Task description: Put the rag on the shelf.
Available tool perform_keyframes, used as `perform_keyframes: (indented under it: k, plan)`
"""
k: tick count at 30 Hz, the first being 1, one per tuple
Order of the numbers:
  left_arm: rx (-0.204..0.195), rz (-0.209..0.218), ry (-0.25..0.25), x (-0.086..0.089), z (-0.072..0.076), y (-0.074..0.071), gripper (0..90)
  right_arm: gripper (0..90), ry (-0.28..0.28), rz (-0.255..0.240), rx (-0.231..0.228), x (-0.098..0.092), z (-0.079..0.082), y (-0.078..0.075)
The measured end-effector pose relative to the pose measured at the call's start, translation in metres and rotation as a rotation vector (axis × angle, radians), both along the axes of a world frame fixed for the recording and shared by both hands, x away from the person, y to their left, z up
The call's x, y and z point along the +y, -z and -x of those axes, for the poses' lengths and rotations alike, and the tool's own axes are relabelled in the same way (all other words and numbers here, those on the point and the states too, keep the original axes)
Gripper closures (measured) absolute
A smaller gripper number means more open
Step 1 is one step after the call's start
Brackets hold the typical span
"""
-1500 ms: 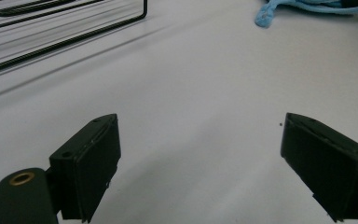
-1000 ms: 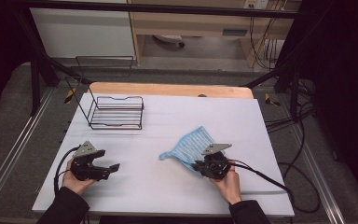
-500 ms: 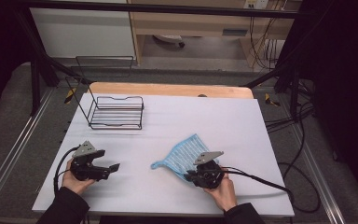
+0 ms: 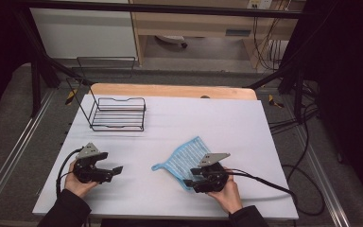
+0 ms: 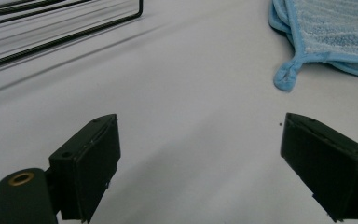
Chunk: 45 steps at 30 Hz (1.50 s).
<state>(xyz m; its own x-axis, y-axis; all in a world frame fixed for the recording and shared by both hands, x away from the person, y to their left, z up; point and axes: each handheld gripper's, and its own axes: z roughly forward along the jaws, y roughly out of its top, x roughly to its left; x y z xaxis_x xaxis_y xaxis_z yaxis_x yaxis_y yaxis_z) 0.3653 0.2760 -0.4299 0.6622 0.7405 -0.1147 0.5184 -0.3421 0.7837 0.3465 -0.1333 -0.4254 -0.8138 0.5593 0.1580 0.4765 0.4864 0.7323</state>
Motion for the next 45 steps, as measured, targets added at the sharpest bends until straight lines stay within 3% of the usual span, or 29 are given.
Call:
perform_keyframes:
  k: [4,7,8,12,13,18,19,20,21,22,26,29,30,32,35,38,41,45]
  plan:
    - [0.009,0.0,0.008,-0.006,0.0,-0.002,11.9,39.1,0.036,-0.016,-0.043,-0.01,-0.003,-0.007]
    - [0.011,0.002,0.012,-0.013,0.0,-0.006,12.0,35.5,0.104,-0.02,-0.078,-0.025,-0.009,-0.011]
    - [0.011,0.004,0.011,-0.016,0.0,-0.008,12.5,35.2,0.159,-0.022,-0.086,-0.036,-0.014,-0.011]
    - [0.013,0.005,0.014,-0.03,-0.004,-0.016,13.2,34.5,0.227,-0.015,-0.09,-0.052,-0.022,-0.008]
    - [0.013,0.004,0.017,-0.033,-0.005,-0.018,13.9,34.6,0.266,-0.01,-0.081,-0.06,-0.025,-0.005]
    - [0.016,-0.005,0.034,-0.058,-0.01,-0.028,16.4,37.1,0.323,0.005,-0.076,-0.074,-0.029,0.001]
    - [0.014,-0.005,0.046,-0.071,-0.013,-0.031,17.5,38.0,0.332,0.009,-0.075,-0.076,-0.029,0.002]
    - [0.014,-0.005,0.046,-0.071,-0.013,-0.031,18.7,39.6,0.344,0.012,-0.064,-0.078,-0.029,0.003]
    - [0.015,-0.011,0.061,-0.085,-0.016,-0.033,20.0,41.7,0.35,0.018,-0.061,-0.079,-0.03,0.003]
    - [0.015,-0.011,0.061,-0.085,-0.016,-0.033,21.3,42.9,0.358,0.015,-0.058,-0.08,-0.03,0.005]
    - [0.037,-0.04,0.079,-0.116,-0.028,-0.03,28.9,50.0,0.383,0.041,-0.029,-0.082,-0.032,0.01]
    - [0.064,-0.069,0.092,-0.143,-0.037,-0.021,36.5,55.2,0.395,0.04,-0.01,-0.081,-0.033,0.012]
    - [0.064,-0.069,0.092,-0.143,-0.037,-0.021,38.1,55.9,0.396,0.048,-0.008,-0.081,-0.034,0.013]
    - [0.087,-0.096,0.112,-0.159,-0.041,-0.012,41.9,57.0,0.403,0.057,0.004,-0.08,-0.034,0.014]
    - [0.106,-0.106,0.125,-0.166,-0.043,-0.006,45.0,58.0,0.404,0.062,0.01,-0.079,-0.035,0.016]
    - [0.139,-0.087,0.149,-0.174,-0.045,0.004,51.9,59.1,0.407,0.062,0.017,-0.078,-0.035,0.017]
    - [0.164,-0.117,0.166,-0.18,-0.044,0.012,54.9,59.5,0.411,0.062,0.02,-0.078,-0.035,0.017]
    - [0.165,-0.111,0.159,-0.183,-0.043,0.014,62.6,61.9,0.412,0.062,0.031,-0.076,-0.036,0.019]
